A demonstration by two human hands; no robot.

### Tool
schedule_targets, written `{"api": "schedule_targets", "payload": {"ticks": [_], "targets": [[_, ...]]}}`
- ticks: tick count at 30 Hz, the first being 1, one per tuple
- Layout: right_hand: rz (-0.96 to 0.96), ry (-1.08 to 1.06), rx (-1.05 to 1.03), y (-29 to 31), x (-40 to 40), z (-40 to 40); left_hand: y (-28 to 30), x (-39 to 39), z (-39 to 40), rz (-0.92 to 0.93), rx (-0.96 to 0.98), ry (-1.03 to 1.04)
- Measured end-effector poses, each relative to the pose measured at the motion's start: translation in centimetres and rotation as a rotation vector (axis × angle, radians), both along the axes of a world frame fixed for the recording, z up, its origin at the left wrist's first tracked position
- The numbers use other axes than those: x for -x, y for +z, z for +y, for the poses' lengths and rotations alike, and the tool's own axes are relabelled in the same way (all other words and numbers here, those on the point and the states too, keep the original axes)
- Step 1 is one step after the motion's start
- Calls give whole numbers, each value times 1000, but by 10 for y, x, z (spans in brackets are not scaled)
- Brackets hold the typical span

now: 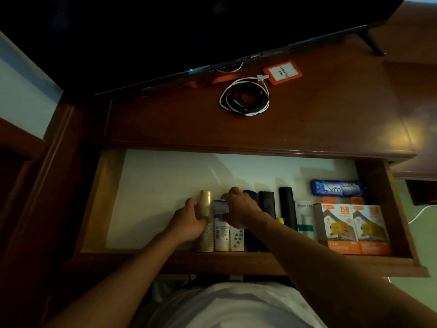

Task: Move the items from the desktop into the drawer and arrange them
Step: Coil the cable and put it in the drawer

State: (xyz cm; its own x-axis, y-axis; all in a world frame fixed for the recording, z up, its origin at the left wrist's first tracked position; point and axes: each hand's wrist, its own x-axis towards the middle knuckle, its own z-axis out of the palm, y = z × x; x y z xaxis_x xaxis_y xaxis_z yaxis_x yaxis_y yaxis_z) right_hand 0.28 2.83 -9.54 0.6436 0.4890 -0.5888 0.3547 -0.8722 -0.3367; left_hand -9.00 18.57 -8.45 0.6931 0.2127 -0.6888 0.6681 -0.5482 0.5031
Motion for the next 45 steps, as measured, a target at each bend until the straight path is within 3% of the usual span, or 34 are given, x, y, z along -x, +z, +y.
{"api": "schedule_targets", "payload": {"ticks": [7, 14, 24, 27, 30, 36, 45], "targets": [[9, -7, -9, 1, 0, -1, 5, -6, 2, 28, 15, -35], [-47, -109, -144, 14, -5, -7, 24, -24, 2, -39, -151, -72], [-453, -567, -685, 75, -60, 3, 88, -120, 3, -760, -432, -169], [-461, -724, -753, 91, -93, 6, 79, -152, 14, -747, -534, -236], [-444, -807, -687, 98, -128, 10, 62, -173, 28, -539, -660, -336], [-465, -808, -466, 103, -178, 13, 45, -185, 39, -412, -728, -385], [-389, -700, -198, 102, -218, 25, 39, -186, 37, -464, -769, -363]]}}
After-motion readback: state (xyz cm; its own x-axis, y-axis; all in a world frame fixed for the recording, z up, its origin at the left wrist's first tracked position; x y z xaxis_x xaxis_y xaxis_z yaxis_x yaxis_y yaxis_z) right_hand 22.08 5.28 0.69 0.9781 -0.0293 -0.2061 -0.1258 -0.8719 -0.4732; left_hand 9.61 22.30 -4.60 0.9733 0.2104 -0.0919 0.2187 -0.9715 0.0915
